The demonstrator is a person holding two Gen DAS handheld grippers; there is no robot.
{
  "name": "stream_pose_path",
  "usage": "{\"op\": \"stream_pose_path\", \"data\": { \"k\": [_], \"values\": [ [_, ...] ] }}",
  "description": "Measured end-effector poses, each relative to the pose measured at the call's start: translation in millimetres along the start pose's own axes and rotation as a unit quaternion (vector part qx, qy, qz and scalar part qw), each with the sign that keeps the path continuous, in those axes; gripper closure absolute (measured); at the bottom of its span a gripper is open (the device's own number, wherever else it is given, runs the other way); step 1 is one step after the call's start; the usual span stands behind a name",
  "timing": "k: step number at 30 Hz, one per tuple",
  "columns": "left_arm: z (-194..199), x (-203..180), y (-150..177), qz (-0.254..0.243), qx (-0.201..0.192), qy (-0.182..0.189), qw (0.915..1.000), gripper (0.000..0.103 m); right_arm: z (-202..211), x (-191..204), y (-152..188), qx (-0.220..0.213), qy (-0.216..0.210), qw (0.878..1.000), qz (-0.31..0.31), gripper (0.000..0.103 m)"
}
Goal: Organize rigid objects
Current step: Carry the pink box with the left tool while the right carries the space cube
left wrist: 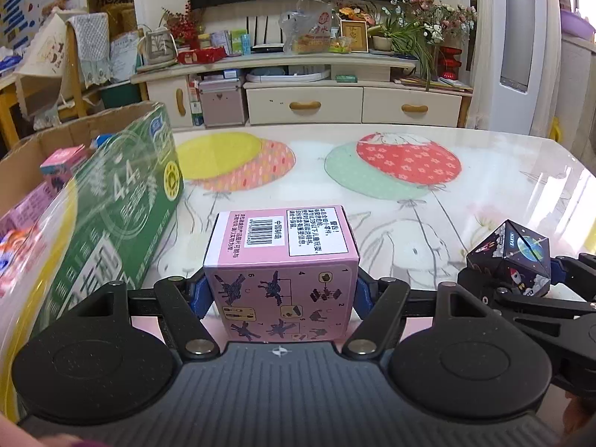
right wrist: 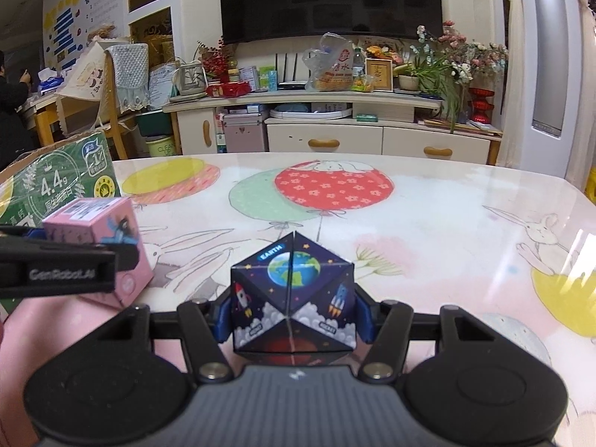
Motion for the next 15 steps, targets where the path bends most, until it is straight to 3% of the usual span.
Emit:
{"op": "stream_pose_path", "data": {
  "k": [15],
  "values": [
    [33,0,21,0.005,0.017,0.031,0.9994,0.017,37,5,19,0.005,0.020,1.000,-0.016,0.044]
  ]
}}
Point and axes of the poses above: each gripper's, at about its wrist camera, not at the fingertips, and z roughly against the way its jaws point, x to its left, y to its underside, the point moved 7 cm from there along -z, roughly the way its jaws point, and after that the axes turned 3 degrees about -z, right-handed, at the moved point
